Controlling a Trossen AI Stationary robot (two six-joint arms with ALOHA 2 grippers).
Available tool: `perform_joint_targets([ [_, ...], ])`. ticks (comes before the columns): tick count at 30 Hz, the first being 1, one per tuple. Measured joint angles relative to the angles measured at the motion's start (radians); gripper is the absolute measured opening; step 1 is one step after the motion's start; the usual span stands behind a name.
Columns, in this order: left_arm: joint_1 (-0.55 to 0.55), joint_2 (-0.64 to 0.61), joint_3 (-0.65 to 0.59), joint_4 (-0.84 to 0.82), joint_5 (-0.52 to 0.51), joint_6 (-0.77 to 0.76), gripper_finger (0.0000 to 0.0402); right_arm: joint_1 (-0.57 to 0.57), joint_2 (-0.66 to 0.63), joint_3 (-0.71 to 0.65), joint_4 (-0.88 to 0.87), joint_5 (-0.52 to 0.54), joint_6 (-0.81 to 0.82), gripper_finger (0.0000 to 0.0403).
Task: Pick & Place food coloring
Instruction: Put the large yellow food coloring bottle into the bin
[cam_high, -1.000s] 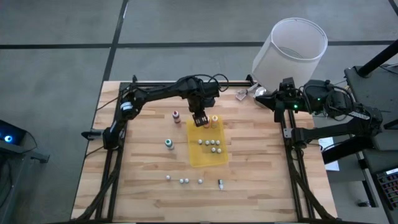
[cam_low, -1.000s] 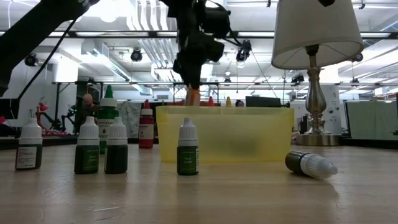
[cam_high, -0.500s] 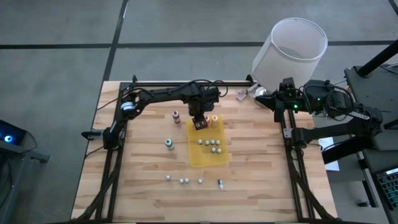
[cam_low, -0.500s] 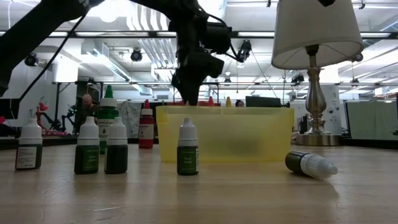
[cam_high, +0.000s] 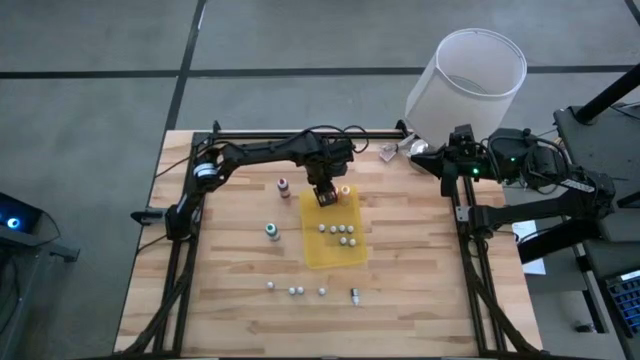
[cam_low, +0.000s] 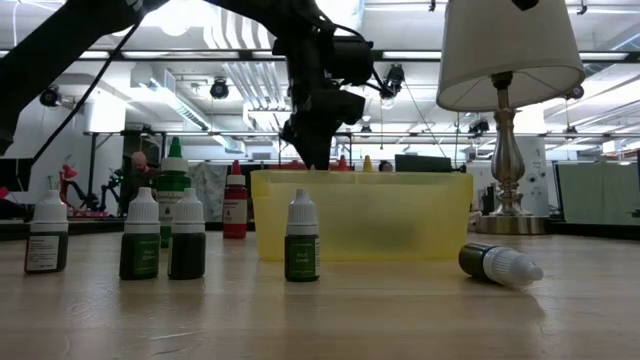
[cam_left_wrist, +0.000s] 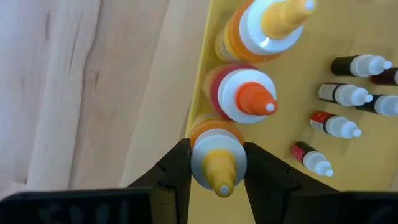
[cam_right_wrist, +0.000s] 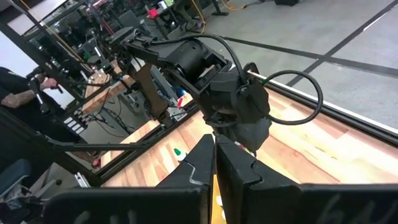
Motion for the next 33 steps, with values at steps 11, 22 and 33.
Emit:
perform_joint_targets([
  [11, 0.0, -0.002, -0.043, 0.029, 0.003, -0.01, 0.0097, 0.0, 0.0, 0.0, 0.0, 0.0, 0.003, 0.0009],
  [22, 0.0, -0.002, -0.037, 0.044, 0.007, -0.014, 0.0097, 0.0, 0.0, 0.0, 0.0, 0.0, 0.003, 0.0009],
  [33, 0.0, -0.001, -0.037, 0.049, 0.034, -0.018, 0.0141, 0.0, 0.0, 0.0, 0.0, 0.0, 0.003, 0.0009],
])
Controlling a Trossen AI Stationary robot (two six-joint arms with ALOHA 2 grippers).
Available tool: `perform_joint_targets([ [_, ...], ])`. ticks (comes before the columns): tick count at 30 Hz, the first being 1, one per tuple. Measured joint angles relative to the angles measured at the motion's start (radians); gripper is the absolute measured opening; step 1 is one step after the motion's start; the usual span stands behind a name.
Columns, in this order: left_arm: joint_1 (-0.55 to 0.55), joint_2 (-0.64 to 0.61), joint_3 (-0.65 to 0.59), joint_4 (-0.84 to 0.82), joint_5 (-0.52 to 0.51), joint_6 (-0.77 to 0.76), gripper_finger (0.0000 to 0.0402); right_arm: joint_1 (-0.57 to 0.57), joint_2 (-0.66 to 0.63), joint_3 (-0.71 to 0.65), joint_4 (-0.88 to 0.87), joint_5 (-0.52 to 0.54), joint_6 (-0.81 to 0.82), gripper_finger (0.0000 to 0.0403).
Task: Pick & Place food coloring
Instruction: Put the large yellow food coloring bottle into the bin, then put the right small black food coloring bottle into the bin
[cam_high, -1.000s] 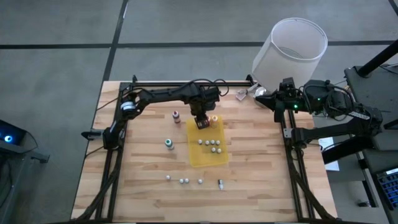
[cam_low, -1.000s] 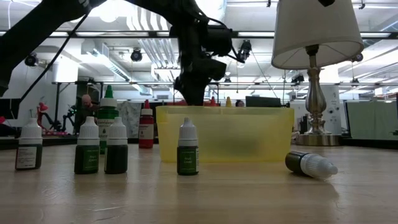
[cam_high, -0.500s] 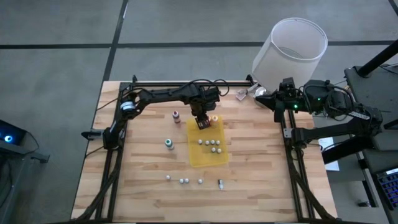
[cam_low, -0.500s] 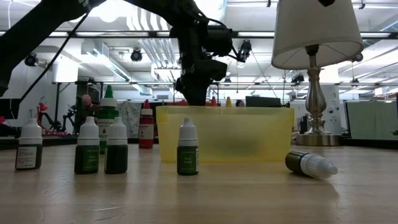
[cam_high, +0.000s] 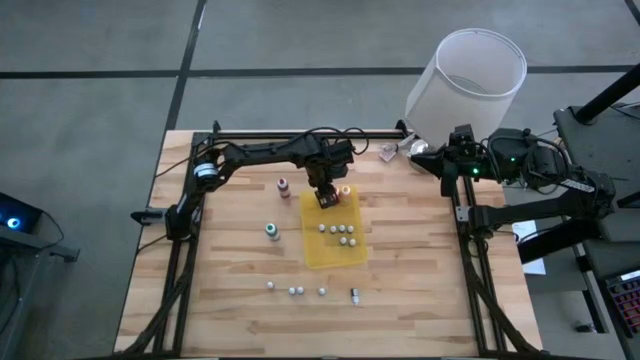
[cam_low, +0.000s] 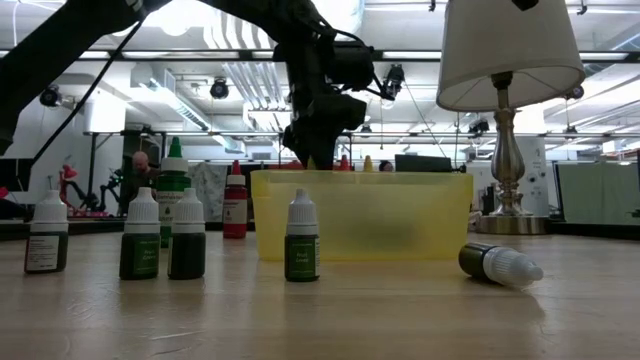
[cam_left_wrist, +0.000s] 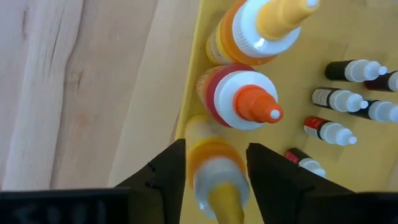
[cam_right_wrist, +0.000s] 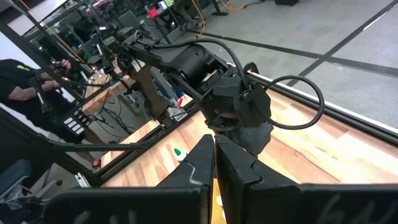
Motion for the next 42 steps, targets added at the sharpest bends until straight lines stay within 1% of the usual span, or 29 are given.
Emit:
perform_joint_targets([
  [7, 0.0, 0.0, 0.007, -0.017, 0.002, 0.006, 0.015, 0.0, 0.0, 0.0, 0.0, 0.0, 0.0, 0.0009],
  [12, 0.001, 0.0, 0.055, -0.064, 0.002, 0.009, 0.0151, 0.0, 0.0, 0.0, 0.0, 0.0, 0.0, 0.0009],
  [21, -0.01, 0.001, 0.252, -0.235, 0.003, 0.004, 0.0151, 0.0, 0.0, 0.0, 0.0, 0.0, 0.0, 0.0009],
  [26, -0.037, 0.001, 0.371, -0.27, 0.014, -0.008, 0.0151, 0.0, 0.0, 0.0, -0.002, -0.005, -0.008, 0.0009],
  [29, -0.061, -0.002, 0.43, -0.261, 0.038, -0.011, 0.0151, 0.0, 0.0, 0.0, -0.002, -0.062, -0.034, 0.0009],
  [33, -0.098, -0.072, 0.378, -0.227, 0.085, -0.049, 0.0151, 0.0, 0.0, 0.0, -0.002, -0.185, -0.084, 0.0009],
  [38, -0.157, -0.153, 0.342, -0.199, 0.087, -0.081, 0.0151, 0.0, 0.019, 0.0, -0.01, -0.284, -0.155, 0.0009],
  [42, -0.204, -0.187, 0.339, -0.176, 0.08, -0.095, 0.0151, 0.0, 0.052, 0.0, -0.01, -0.404, -0.241, 0.0009],
])
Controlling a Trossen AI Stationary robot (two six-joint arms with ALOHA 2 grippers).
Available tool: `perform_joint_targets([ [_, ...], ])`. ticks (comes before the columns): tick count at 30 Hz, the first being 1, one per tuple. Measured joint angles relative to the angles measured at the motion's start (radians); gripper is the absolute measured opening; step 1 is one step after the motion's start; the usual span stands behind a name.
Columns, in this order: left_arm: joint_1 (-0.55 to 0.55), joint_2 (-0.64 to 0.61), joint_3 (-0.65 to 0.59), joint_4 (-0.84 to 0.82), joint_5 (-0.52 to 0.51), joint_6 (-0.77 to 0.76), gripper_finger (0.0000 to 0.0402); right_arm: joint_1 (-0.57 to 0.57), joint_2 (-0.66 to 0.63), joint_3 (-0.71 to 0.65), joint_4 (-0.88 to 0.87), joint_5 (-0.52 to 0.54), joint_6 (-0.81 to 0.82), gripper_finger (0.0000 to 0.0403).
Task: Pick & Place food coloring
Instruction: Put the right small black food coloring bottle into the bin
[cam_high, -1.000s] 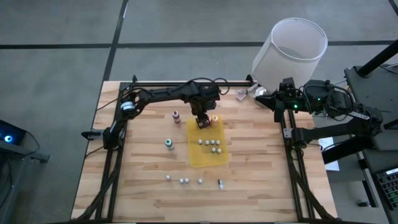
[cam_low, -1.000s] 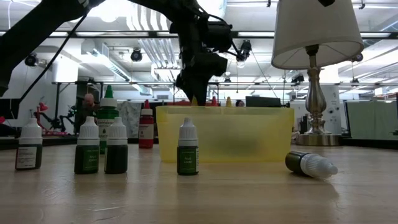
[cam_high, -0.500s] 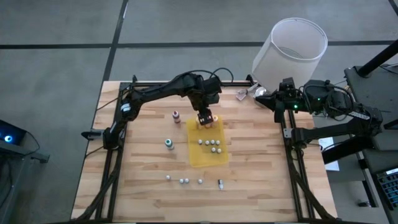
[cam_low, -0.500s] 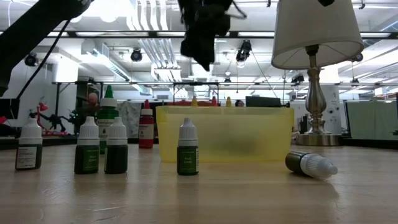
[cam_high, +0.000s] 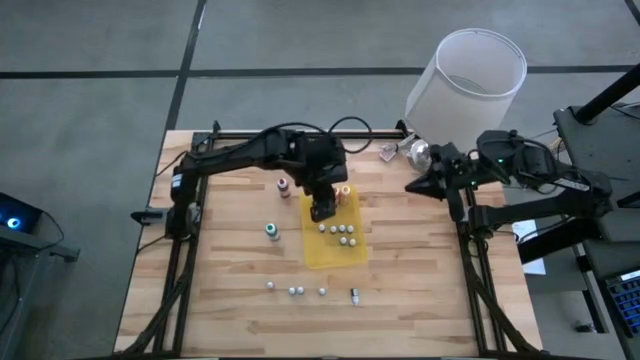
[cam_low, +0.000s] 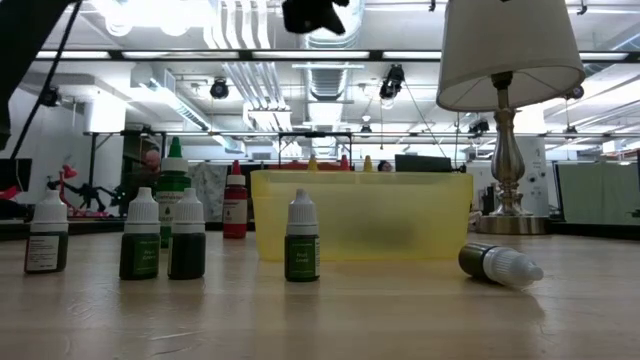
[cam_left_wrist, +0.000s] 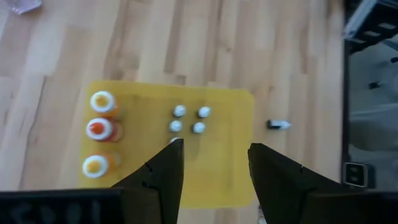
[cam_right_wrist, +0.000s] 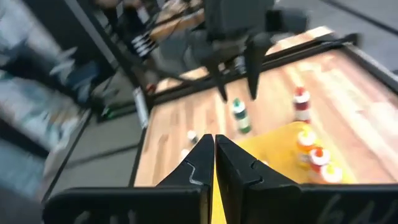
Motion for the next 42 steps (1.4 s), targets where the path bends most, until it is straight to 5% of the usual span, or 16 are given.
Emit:
perform_joint_targets([
  [6, -0.061, -0.038, 0.0, 0.001, -0.019, -0.03, 0.0121, 0.008, 0.076, 0.0, 0.0, -0.137, -0.066, 0.0009],
  [14, -0.148, -0.04, 0.0, -0.066, -0.066, -0.02, 0.0007, 0.135, 0.175, 0.0, 0.012, -0.15, -0.16, 0.0009],
  [27, -0.315, -0.085, 0.0, -0.148, -0.142, 0.003, 0.0, 0.451, 0.295, 0.0, 0.11, 0.091, -0.172, 0.0009],
  [36, -0.374, -0.147, 0.0, -0.148, -0.249, 0.024, 0.0, 0.498, 0.406, 0.0, 0.148, 0.091, -0.106, 0.0009],
  [42, -0.374, -0.194, 0.0, -0.148, -0.305, -0.026, 0.0, 0.5, 0.472, 0.006, 0.158, 0.083, -0.203, 0.004],
])
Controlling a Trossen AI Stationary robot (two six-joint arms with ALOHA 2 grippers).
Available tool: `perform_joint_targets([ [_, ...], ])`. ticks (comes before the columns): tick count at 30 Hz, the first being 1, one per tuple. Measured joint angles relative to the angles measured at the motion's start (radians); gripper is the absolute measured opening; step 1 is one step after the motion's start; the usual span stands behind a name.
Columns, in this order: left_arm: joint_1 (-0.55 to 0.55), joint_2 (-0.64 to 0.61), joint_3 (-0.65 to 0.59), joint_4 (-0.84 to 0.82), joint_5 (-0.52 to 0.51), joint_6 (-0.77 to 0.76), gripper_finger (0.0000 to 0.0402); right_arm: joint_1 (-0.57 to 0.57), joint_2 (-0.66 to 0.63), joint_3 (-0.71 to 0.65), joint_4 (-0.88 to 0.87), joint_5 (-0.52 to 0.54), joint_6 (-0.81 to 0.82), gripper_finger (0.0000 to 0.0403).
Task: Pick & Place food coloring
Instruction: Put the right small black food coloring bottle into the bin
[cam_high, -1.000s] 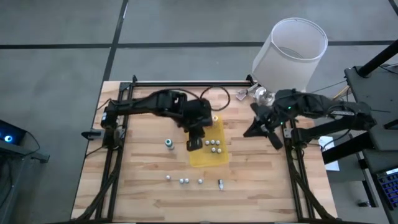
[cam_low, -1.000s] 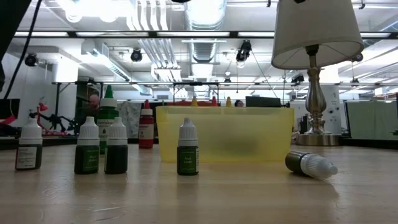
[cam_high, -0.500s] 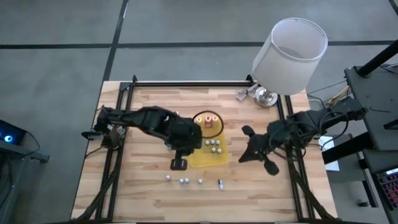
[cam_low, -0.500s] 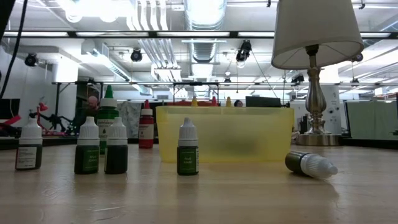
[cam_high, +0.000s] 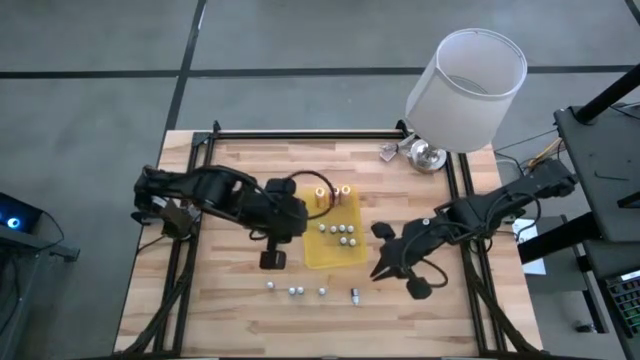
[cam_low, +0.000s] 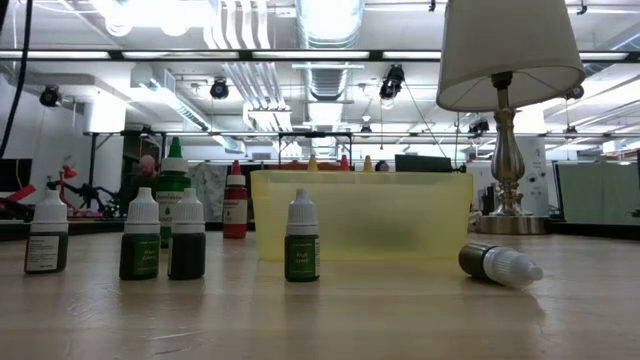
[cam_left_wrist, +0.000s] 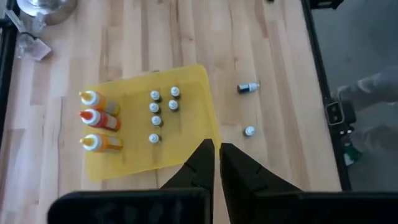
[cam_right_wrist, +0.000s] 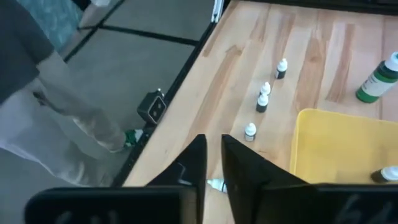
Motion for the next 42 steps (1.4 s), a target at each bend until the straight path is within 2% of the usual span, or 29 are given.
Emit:
perform_joint_targets([
  [6, -0.001, -0.043, 0.0, -0.005, -0.015, -0.004, 0.0, 0.0, 0.069, 0.058, -0.046, -0.011, -0.097, 0.0105],
  [12, 0.0, -0.065, 0.0, -0.037, -0.121, -0.004, 0.0, 0.0, 0.157, 0.147, -0.222, -0.004, -0.243, 0.0173],
  [17, 0.0, -0.067, 0.0, -0.07, -0.176, -0.008, 0.0, -0.001, 0.236, 0.214, -0.36, 0.038, -0.458, 0.0212],
  [26, 0.0, -0.065, 0.0, -0.072, -0.175, 0.013, 0.0, -0.001, 0.352, 0.267, -0.382, 0.04, -0.692, 0.0226],
  [42, 0.001, -0.064, 0.0, -0.076, -0.177, 0.051, 0.0, -0.001, 0.536, 0.273, -0.368, 0.039, -0.932, 0.0224],
])
